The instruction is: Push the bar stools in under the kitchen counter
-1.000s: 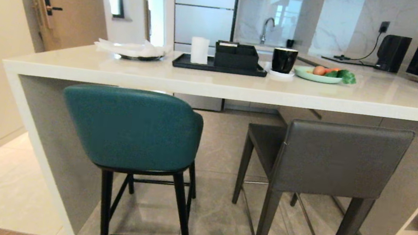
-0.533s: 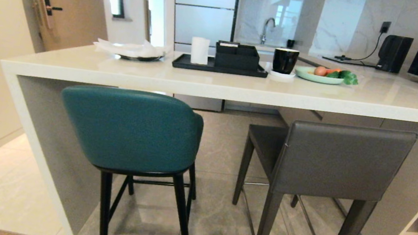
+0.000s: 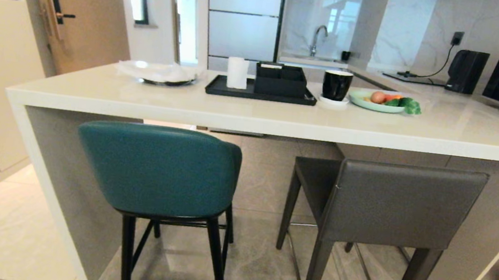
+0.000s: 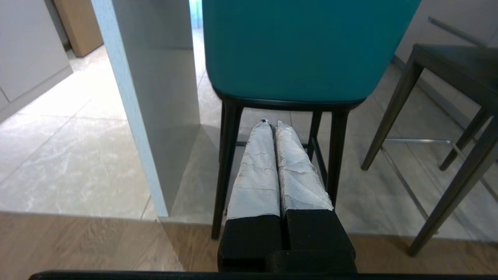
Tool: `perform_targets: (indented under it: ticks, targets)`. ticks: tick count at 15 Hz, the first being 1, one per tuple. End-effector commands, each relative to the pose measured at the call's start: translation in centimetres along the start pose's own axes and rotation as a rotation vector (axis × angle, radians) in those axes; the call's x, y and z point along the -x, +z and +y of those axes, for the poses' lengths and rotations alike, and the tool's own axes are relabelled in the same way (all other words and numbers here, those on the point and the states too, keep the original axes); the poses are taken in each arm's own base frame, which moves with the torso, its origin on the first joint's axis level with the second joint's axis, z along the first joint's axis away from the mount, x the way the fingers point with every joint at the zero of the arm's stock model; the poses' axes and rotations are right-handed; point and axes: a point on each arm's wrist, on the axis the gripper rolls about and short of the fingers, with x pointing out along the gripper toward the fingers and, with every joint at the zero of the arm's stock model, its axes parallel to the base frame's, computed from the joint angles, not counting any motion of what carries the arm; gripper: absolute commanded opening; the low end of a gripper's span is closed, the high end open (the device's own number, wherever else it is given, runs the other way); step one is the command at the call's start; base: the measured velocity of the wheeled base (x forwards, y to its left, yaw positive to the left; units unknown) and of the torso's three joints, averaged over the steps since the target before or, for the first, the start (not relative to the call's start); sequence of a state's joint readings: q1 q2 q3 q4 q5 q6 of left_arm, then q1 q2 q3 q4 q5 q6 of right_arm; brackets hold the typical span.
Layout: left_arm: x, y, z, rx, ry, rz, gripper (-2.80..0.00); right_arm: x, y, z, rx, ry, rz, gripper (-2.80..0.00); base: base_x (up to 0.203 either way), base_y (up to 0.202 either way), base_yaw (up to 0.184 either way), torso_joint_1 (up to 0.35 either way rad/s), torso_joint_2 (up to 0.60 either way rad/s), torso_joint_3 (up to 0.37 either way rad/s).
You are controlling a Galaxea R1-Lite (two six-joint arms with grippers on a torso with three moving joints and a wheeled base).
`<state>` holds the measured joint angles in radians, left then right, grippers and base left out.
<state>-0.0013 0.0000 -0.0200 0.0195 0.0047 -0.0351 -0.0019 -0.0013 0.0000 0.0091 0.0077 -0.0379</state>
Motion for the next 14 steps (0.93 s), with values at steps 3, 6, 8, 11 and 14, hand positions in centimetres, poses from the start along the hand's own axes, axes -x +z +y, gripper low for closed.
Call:
perform_targets:
  ticks: [3, 6, 8, 11, 14]
  targets:
    - [-0.01, 0.0, 0.0, 0.0, 0.001, 0.002, -2.8, -0.01, 0.0, -0.01, -0.007, -0.003, 0.001, -2.8, 0.0, 0.0, 0.0, 0.178, -0.45, -0.282]
    - [0.0, 0.03, 0.0, 0.002, 0.001, 0.001, -2.8, -0.01, 0.0, -0.01, -0.007, -0.003, 0.001, -2.8, 0.0, 0.0, 0.0, 0.099, -0.23, -0.145]
    - [-0.01, 0.0, 0.0, 0.002, 0.0, 0.002, -2.8, -0.01, 0.0, -0.01, -0.007, -0.002, 0.001, -2.8, 0.0, 0.0, 0.0, 0.022, -0.06, -0.034]
    - [0.0, 0.0, 0.0, 0.0, 0.003, 0.005, -2.8, 0.0, 0.06, -0.01, -0.012, -0.001, -0.001, -2.8, 0.0, 0.0, 0.0, 0.0, 0.0, 0.0]
    - [0.0, -0.01, -0.01, -0.009, 0.003, 0.005, -2.8, 0.0, 0.06, -0.01, -0.023, -0.003, -0.002, -2.8, 0.0, 0.0, 0.0, 0.0, 0.0, 0.0]
